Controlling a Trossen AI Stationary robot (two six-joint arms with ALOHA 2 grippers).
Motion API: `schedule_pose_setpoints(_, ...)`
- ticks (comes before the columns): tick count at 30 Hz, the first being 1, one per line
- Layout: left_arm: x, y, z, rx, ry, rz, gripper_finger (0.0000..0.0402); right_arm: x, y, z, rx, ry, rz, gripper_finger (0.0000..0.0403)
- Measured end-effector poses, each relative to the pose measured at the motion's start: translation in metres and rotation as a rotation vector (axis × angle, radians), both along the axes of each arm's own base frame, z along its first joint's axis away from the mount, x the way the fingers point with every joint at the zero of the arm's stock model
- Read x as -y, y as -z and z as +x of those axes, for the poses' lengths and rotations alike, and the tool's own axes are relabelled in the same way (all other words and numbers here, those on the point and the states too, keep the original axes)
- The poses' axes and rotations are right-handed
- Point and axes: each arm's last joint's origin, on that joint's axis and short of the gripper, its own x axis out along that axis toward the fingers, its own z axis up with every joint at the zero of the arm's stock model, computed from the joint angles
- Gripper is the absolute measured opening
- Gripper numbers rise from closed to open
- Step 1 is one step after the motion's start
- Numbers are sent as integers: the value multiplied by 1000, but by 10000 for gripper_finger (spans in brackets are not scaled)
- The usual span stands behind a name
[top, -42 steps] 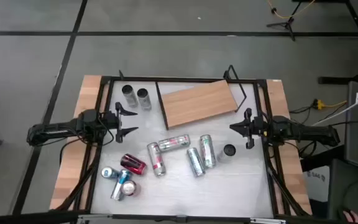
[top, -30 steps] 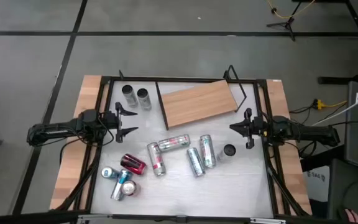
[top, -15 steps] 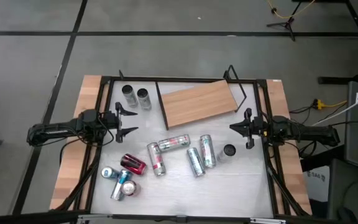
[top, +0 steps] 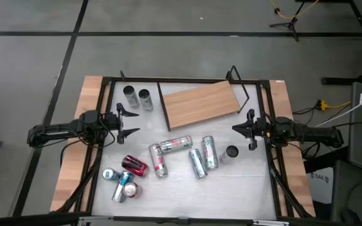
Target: Place canned beverage on shelf
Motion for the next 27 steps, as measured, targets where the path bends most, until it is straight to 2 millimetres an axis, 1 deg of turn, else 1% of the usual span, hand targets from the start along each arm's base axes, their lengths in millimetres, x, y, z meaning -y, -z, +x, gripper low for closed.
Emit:
schedule_pose_setpoints(6, 0, 0, 0, 4, 4, -12, 302, 0, 0, 0, 0, 0, 0, 24)
schedule_pose_setpoints(12, 2, -3, 0, 60, 84, -202, 302, 0, 0, 0, 0, 0, 0, 24)
schedule_pose_setpoints(16, 3, -12, -1, 159, 115, -328, 302, 0, 0, 0, 0, 0, 0, 24)
schedule_pose_setpoints(22, 2, -29, -5, 350, 110, -304, 302, 0, 0, 0, 0, 0, 0, 24)
schedule_pose_setpoints(27, 2, -46, -12, 544, 107, -268, 302, 0, 0, 0, 0, 0, 0, 24)
